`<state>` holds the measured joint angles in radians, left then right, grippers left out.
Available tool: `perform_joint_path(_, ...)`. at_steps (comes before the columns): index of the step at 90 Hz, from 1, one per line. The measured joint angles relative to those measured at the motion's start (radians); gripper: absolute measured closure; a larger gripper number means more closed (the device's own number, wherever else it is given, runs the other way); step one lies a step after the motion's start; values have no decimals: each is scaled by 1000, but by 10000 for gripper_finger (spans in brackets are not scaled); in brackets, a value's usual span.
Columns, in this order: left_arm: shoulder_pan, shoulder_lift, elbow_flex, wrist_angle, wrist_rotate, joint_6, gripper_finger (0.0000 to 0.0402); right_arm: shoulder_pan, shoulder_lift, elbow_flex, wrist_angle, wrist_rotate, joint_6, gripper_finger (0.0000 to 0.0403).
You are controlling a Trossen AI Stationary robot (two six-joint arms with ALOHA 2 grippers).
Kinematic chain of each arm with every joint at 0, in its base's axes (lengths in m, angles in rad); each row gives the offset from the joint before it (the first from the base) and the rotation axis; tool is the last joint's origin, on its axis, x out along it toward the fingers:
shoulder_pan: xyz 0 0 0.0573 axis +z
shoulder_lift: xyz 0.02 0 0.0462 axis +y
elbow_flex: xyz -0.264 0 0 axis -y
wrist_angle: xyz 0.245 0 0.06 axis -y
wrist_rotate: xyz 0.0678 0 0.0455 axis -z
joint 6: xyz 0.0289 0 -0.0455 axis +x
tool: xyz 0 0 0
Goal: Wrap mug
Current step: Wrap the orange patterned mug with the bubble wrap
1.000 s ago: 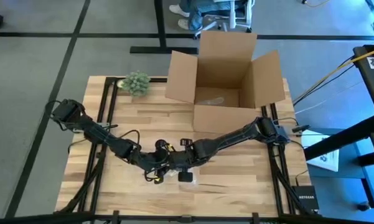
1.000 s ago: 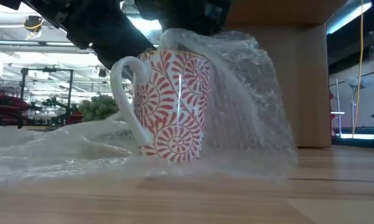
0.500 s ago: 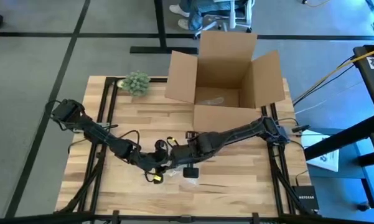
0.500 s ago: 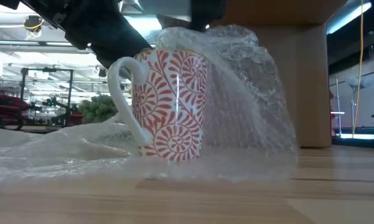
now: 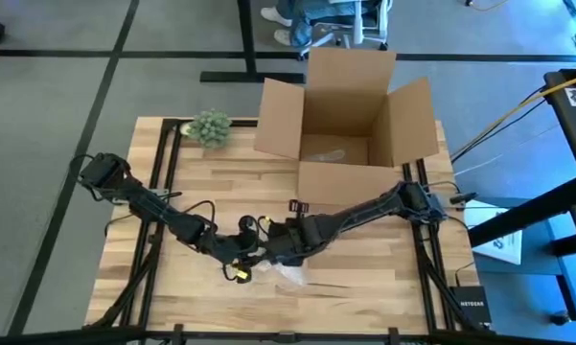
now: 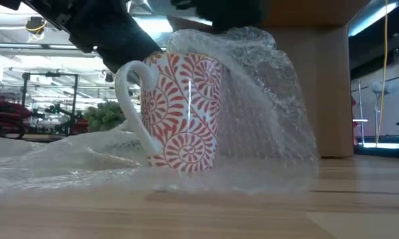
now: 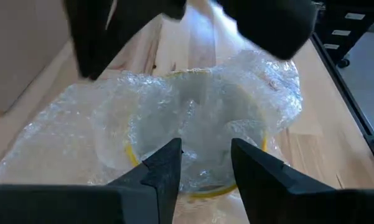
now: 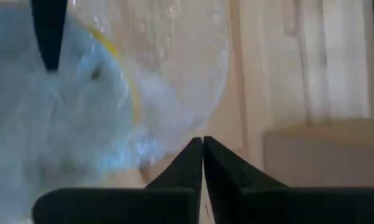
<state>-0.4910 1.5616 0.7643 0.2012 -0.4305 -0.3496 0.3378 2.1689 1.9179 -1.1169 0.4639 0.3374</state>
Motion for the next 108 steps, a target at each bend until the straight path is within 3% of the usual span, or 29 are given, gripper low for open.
perform_joint_path(22,0,0,0,-3,2,12,276,29,0,0,90,-99,-60,402)
perform_joint_path(92,1,2,-2,2,-1,5,276,45,-22,36,82,-111,-77,402)
perform_joint_path(108,1,2,-2,3,-2,5,276,56,-40,48,165,-178,-87,402)
